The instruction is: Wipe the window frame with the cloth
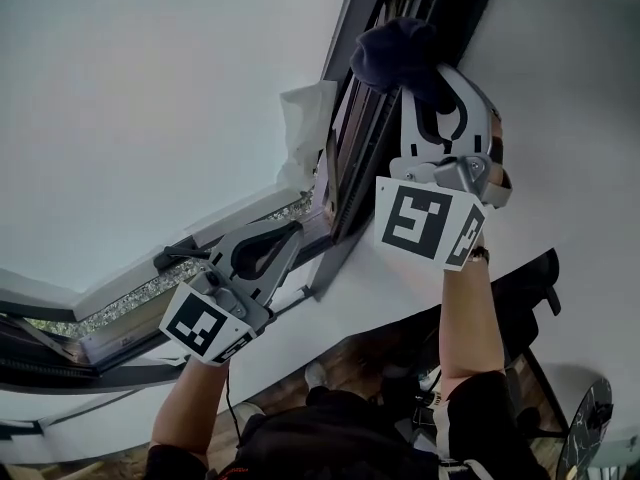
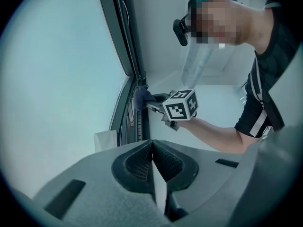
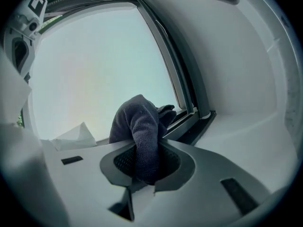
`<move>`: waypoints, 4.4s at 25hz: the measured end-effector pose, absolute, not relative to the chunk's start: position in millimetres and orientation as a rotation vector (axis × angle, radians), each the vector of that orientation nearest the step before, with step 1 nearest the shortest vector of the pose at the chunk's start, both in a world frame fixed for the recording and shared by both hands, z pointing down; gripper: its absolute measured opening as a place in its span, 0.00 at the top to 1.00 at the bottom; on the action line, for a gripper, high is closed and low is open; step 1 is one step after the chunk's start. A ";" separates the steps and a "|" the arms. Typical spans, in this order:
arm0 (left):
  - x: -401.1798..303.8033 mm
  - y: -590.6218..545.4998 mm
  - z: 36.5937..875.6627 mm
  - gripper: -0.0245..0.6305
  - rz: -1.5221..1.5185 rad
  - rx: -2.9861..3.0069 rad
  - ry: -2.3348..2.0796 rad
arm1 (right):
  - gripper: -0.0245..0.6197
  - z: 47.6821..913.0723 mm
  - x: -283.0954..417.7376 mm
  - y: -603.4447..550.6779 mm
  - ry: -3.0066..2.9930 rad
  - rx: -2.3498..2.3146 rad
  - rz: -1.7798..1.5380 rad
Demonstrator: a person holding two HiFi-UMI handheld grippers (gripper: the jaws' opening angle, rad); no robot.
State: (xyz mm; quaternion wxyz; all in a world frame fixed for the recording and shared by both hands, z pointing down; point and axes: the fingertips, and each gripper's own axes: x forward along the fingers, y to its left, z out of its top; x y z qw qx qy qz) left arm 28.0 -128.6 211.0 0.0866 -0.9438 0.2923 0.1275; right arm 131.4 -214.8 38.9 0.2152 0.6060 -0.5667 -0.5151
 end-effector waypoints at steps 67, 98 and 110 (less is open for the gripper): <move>41.9 -111.2 379.3 0.93 0.141 -3.162 0.954 | 0.87 379.3 145.5 -235.7 -1.727 1.361 -0.887; 36.6 -121.3 474.4 0.93 0.031 -3.258 1.109 | 0.87 546.0 150.4 -246.8 -1.802 1.235 -0.652; 24.1 -105.9 481.5 0.93 -0.007 -3.270 1.159 | 0.87 560.3 146.5 -241.1 -1.887 1.236 -0.505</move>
